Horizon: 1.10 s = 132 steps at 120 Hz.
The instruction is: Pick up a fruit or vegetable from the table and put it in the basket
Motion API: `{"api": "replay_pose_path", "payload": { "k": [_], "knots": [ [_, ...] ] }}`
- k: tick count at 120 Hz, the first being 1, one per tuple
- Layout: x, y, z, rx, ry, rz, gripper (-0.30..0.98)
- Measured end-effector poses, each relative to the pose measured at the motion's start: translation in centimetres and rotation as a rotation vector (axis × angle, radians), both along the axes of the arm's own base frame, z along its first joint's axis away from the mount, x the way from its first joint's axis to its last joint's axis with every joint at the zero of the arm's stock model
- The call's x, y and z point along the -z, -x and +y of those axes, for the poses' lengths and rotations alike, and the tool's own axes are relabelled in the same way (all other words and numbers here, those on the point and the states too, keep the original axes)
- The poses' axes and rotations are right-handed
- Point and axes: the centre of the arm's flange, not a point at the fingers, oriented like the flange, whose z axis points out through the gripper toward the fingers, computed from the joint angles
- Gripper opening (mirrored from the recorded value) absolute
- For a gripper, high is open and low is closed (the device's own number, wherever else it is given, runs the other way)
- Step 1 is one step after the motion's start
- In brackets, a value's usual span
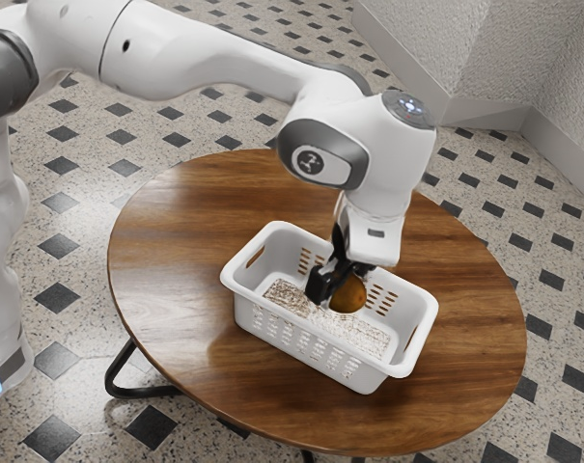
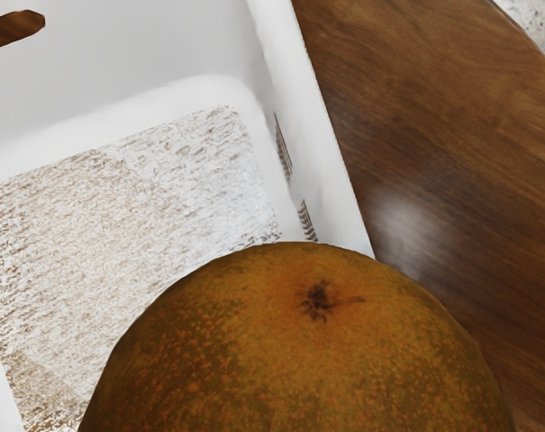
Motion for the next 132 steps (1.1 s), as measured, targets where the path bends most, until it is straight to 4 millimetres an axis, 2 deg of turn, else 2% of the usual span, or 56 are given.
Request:
{"api": "replay_pose_path", "payload": {
  "k": [9,18,31,49,57,64,72,81,115,132],
  "knots": [
    [0.0,-1.2,2.4,-0.05,0.002,-0.004,0.28],
    [0.0,-2.5,5.6,-0.114,0.003,-0.006,0.28],
    [0.4,-4.5,11.1,-0.219,0.005,0.003,0.5],
    [0.5,-6.1,18.9,-0.36,0.009,0.006,0.62],
    [0.5,-6.3,21.2,-0.4,0.01,0.006,0.65],
    [0.4,-6.3,22.2,-0.418,0.012,0.005,0.66],
    [0.3,-6.3,22.3,-0.421,0.013,0.005,0.67],
    [0.2,-6.2,21.3,-0.403,0.014,0.005,0.68],
    [0.2,-4.9,13.2,-0.262,0.013,0.014,0.69],
    [0.3,-4.4,11.0,-0.224,0.015,0.017,0.69]
  ]
}}
